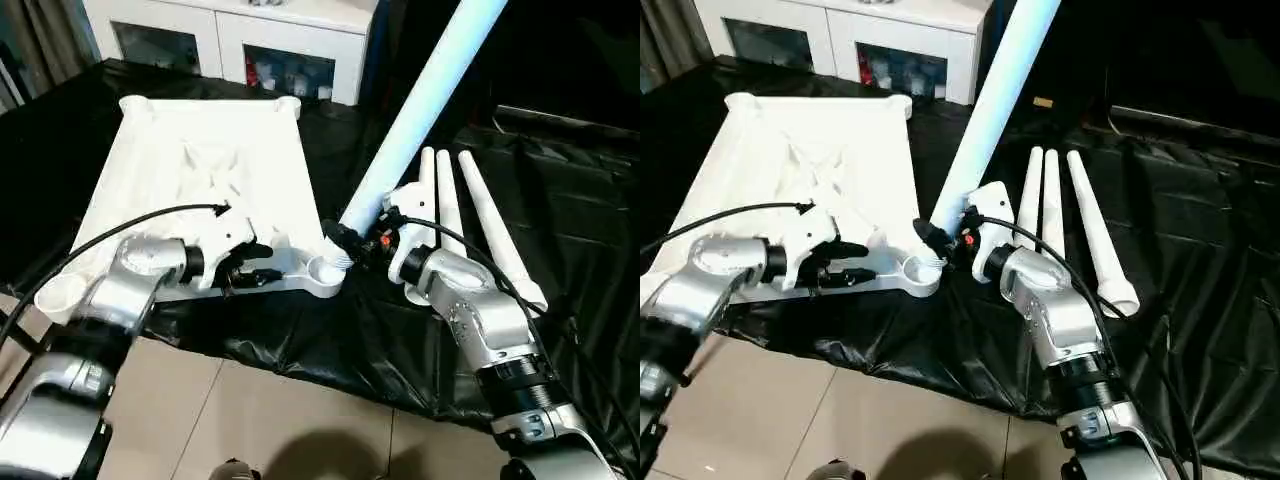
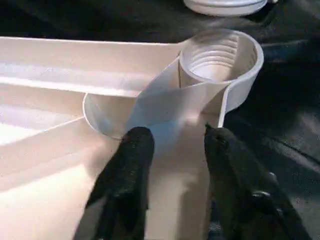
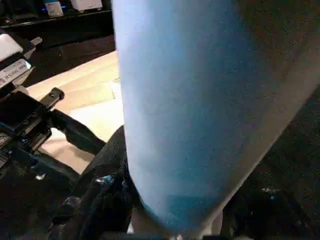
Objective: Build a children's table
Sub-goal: Pick table leg, then insert table leg to table base
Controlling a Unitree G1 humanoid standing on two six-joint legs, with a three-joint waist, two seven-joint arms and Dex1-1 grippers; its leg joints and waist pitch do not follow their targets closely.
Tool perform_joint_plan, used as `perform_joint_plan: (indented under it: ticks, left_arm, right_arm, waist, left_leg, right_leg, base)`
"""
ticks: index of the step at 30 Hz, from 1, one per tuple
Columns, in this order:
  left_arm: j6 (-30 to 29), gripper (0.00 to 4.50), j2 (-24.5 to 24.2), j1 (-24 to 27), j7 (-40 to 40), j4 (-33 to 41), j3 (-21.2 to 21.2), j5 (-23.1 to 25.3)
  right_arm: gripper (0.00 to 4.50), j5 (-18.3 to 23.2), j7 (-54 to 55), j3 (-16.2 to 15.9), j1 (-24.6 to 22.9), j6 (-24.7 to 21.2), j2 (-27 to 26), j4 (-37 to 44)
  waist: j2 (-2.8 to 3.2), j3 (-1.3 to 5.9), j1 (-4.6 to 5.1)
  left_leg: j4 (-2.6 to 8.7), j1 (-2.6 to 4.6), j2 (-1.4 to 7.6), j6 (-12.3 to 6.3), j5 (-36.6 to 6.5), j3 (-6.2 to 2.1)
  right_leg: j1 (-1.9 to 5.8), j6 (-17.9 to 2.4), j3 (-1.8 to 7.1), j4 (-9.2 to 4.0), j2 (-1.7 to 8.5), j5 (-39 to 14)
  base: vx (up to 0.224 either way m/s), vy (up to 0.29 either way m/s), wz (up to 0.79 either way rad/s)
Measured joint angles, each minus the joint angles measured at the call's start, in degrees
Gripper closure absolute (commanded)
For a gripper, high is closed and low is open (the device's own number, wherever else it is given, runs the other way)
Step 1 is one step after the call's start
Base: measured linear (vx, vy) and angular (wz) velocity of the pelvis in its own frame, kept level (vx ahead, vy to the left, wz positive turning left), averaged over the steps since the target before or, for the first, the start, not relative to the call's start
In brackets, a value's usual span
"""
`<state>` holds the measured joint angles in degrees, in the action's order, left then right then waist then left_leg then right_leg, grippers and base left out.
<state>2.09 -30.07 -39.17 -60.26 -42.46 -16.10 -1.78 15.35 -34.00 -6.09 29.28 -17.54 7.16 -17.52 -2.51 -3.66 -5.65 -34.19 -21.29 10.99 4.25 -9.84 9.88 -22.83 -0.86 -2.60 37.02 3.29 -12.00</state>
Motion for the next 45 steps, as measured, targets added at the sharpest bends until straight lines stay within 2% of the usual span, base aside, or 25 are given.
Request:
perform_joint_plan:
  ticks: [4, 6, 9, 12, 15, 16, 17, 23, 36, 43, 45]
  left_arm:
    - [1.5, 3.03, 0.2, -1.5, -1.5, -3.2, 0.0, 0.4]
    - [2.1, 3.37, 0.4, -2.1, -3.1, -4.8, 0.3, 0.3]
    - [1.9, 3.44, 0.7, -2.2, -5.3, -6.1, 1.4, -0.9]
    - [1.0, 3.81, 1.2, -2.2, -6.6, -6.8, 2.3, -2.1]
    - [1.5, 3.85, 1.6, -2.5, -7.1, -8.5, 2.9, -2.7]
    - [1.7, 3.85, 1.6, -2.5, -7.1, -8.8, 3.0, -2.8]
    - [1.7, 3.62, 1.6, -2.7, -7.3, -9.3, 3.3, -2.9]
    - [3.0, 3.06, 1.6, -3.1, -8.4, -11.3, 3.9, -2.6]
    - [2.1, 3.01, 2.5, -3.2, -11.5, -13.6, 5.9, -3.4]
    - [4.5, 3.01, 2.1, -4.2, -11.3, -15.6, 4.4, -0.5]
    - [5.5, 3.31, 2.0, -4.2, -11.2, -15.9, 4.3, 0.4]
  right_arm:
    - [2.59, 0.0, -0.1, 0.0, 0.0, -0.4, 0.1, 0.0]
    - [2.59, 0.0, -0.1, 0.0, 0.0, -0.6, 0.1, 0.0]
    - [2.59, 0.0, -0.1, 0.1, 0.0, -0.7, 0.2, 0.0]
    - [2.59, 0.0, -0.1, 0.1, 0.0, -0.9, 0.2, 0.0]
    - [2.59, 0.0, -0.2, 0.1, 0.0, -1.0, 0.2, 0.0]
    - [2.59, 0.0, -0.2, 0.1, 0.0, -1.0, 0.2, 0.0]
    - [2.59, 0.0, -0.2, 0.1, 0.0, -1.0, 0.2, 0.0]
    - [2.59, 0.0, -0.4, 0.1, 0.0, -1.1, 0.3, 0.0]
    - [2.59, 0.0, -1.1, 0.0, -0.1, -2.0, 0.4, 0.5]
    - [2.59, -0.1, -1.3, -0.1, -0.1, -2.1, 0.4, 0.6]
    - [2.59, -0.1, -1.3, -0.1, -0.1, -2.1, 0.4, 0.6]
  waist:
    - [0.05, -0.01, 0.21]
    - [0.06, -0.01, 0.35]
    - [0.12, -0.03, 0.43]
    - [0.13, -0.04, 0.4]
    - [0.12, -0.04, 0.38]
    - [0.12, -0.04, 0.38]
    - [0.12, -0.04, 0.37]
    - [0.13, -0.04, 0.4]
    - [0.14, -0.05, 0.39]
    - [0.15, -0.05, 0.38]
    - [0.15, -0.05, 0.39]
  left_leg:
    - [0.01, 0.03, 0.0, 0.0, 0.0, 0.0]
    - [0.01, 0.03, 0.0, 0.01, 0.0, 0.0]
    - [0.01, 0.02, 0.0, 0.01, 0.0, 0.0]
    - [0.01, -0.02, 0.0, 0.0, 0.0, 0.01]
    - [0.01, -0.04, 0.0, 0.0, 0.0, 0.01]
    - [0.01, -0.04, 0.0, 0.0, 0.0, 0.01]
    - [0.01, -0.04, 0.0, 0.0, 0.0, 0.01]
    - [0.01, -0.02, 0.0, 0.0, 0.0, 0.01]
    - [0.02, -0.04, 0.0, 0.0, 0.0, 0.01]
    - [0.02, -0.03, 0.0, 0.0, 0.0, 0.01]
    - [0.03, -0.01, 0.0, 0.0, 0.0, 0.01]
  right_leg:
    - [0.02, 0.0, 0.0, 0.01, 0.0, 0.1]
    - [0.02, -0.1, 0.0, 0.01, 0.0, 0.1]
    - [0.0, -0.1, 0.01, -0.01, 0.0, 0.1]
    - [-0.02, -0.1, 0.0, -0.04, 0.0, 0.1]
    - [-0.02, -0.1, 0.0, -0.07, 0.0, 0.1]
    - [-0.02, -0.1, 0.0, -0.07, 0.0, 0.1]
    - [-0.02, -0.1, 0.0, -0.07, 0.0, 0.1]
    - [-0.02, -0.1, 0.0, -0.05, 0.0, 0.1]
    - [-0.03, -0.1, 0.01, -0.07, 0.0, 0.1]
    - [-0.03, -0.1, 0.01, -0.07, 0.0, 0.1]
    - [-0.02, -0.1, 0.01, -0.06, 0.0, 0.1]
  base:
    - [0.0, 0.0, 0.0]
    - [0.0, 0.0, 0.0]
    - [0.0, 0.0, 0.0]
    - [0.0, 0.0, 0.0]
    - [0.0, 0.0, 0.0]
    - [0.0, 0.0, 0.0]
    - [0.0, 0.0, 0.0]
    - [0.0, 0.0, 0.0]
    - [0.0, 0.0, 0.0]
    - [0.0, 0.0, 0.0]
    - [0.0, 0.0, 0.0]
